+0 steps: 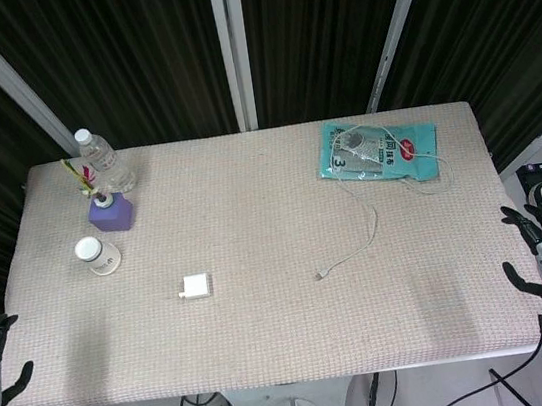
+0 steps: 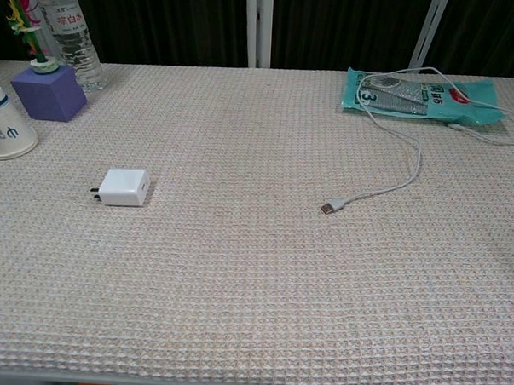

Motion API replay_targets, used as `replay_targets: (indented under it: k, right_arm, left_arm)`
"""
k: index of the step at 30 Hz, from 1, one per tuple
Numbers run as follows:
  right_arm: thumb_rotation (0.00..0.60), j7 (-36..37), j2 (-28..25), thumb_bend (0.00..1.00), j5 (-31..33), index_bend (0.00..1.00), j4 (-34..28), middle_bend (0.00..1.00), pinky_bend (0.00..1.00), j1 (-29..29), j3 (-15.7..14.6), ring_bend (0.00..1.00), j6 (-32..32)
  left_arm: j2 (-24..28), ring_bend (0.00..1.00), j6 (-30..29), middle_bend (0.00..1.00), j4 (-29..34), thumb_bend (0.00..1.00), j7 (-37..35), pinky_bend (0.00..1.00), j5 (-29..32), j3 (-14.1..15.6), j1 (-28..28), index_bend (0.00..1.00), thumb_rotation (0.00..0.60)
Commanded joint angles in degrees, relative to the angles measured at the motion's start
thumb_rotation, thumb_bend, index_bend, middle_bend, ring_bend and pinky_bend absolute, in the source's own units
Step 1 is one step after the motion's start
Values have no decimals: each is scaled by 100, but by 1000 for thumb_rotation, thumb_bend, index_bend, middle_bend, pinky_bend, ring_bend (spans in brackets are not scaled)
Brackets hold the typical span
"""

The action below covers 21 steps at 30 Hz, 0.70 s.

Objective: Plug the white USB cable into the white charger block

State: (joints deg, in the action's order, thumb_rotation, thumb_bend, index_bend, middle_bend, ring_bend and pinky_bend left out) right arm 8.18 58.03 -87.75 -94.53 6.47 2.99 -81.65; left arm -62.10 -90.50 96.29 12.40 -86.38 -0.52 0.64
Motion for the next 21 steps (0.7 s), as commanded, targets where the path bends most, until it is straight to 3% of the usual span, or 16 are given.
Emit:
replay_targets:
  k: [1,7,12,16,21]
  right_arm:
    - [600,13,6,327,-13,81,10,209,0,-2,-10,47,-2]
    - [600,-5,-24,327,-142,81,-19,209,0,78,-34,47,63]
    - [600,-145,-92,325,-410,81,-156,209,0,484,-8,47,519]
    - [600,-562,-104,325,-620,124,-402,216,0,1190,132,46,1354]
    - [600,-1103,350,327,-406,274,-489,282,19,2224,415,53,2692]
  left_arm:
    - [-2,16,25,170,23,241,-12,25,-19,5,-15,211,600]
    - [-26,16,23,170,49,241,-3,25,-77,9,-24,212,600]
    - [-54,16,-15,170,47,241,-23,26,-130,15,-11,211,600]
    - [-76,16,-69,170,62,241,-31,26,-211,7,-12,212,600]
    - [-127,16,-2,170,78,241,-43,27,-254,9,-59,212,600]
